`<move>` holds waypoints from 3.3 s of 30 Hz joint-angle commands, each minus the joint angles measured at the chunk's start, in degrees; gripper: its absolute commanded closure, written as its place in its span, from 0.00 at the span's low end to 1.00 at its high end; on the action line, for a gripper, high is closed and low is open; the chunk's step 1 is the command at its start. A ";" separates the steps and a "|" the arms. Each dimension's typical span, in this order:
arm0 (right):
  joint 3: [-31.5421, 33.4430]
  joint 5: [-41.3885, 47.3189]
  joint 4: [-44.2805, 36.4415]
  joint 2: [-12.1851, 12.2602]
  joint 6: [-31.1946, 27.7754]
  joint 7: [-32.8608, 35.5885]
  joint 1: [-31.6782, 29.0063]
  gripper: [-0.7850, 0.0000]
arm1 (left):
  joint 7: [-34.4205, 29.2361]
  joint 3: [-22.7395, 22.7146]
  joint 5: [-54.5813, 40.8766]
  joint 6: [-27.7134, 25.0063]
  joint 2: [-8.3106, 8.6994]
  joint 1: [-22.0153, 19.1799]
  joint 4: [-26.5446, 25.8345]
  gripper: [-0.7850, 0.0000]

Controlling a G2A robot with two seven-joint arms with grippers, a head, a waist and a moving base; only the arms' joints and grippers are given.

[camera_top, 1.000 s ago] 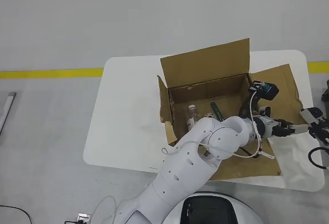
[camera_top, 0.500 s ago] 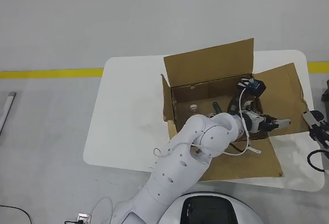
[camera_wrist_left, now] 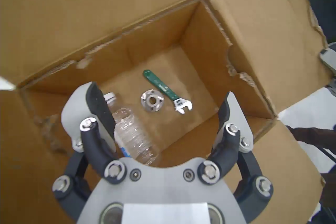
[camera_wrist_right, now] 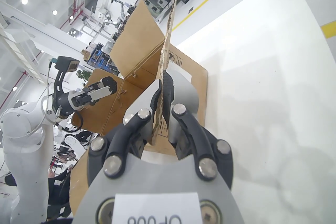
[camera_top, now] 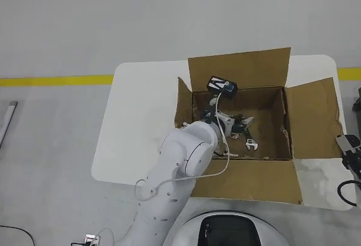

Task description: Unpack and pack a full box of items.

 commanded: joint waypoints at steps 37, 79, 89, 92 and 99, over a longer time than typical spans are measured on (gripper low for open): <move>-0.65 -3.44 0.87 -1.27 0.38 2.83 0.56 1.00 | 1.38 0.29 1.37 -0.92 0.88 0.54 -2.26 0.00; -0.88 -4.62 0.39 -2.63 -0.62 1.55 0.66 1.00 | -6.79 7.44 7.61 13.10 -1.93 -7.68 22.92 0.00; -0.14 -4.51 0.60 -2.91 -1.29 1.49 0.11 1.00 | -8.26 9.10 9.49 15.09 -3.09 -8.85 28.17 0.00; -0.15 -4.66 0.61 -3.00 -1.37 1.45 0.00 1.00 | -8.20 8.75 9.90 16.15 -3.30 -8.79 28.88 0.00; -0.20 -4.71 0.55 -3.17 -1.54 1.74 0.10 1.00 | -8.20 8.40 10.95 15.56 -3.62 -8.55 30.02 0.00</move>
